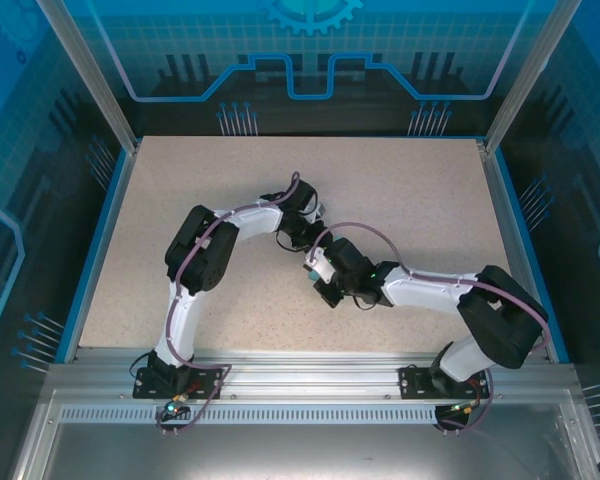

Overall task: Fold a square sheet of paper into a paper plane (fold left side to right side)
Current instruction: Third fold the triangle at the center of the table.

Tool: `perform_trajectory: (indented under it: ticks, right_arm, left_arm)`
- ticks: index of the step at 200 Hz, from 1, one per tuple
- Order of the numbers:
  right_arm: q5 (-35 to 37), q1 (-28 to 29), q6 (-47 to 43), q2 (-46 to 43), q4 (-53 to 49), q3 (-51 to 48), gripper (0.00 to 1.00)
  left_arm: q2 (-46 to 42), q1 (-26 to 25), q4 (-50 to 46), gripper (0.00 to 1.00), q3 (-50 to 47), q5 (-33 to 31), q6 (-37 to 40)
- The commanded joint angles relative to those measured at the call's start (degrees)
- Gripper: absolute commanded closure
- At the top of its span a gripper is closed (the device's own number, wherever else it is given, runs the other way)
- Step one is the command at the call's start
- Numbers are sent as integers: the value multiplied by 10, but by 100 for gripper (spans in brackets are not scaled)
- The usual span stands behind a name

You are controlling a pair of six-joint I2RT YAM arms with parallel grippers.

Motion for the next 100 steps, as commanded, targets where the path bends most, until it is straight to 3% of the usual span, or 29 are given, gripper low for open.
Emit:
perform_trajectory:
  ticks: [1, 100]
  right_arm:
    - [-42, -23, 24, -11, -27, 11, 100]
    - [-102, -128, 84, 20, -44, 13, 100]
  left_arm:
    - [24, -6, -51, 75, 3, -25, 16]
    - [31, -9, -58, 76, 13, -31, 20]
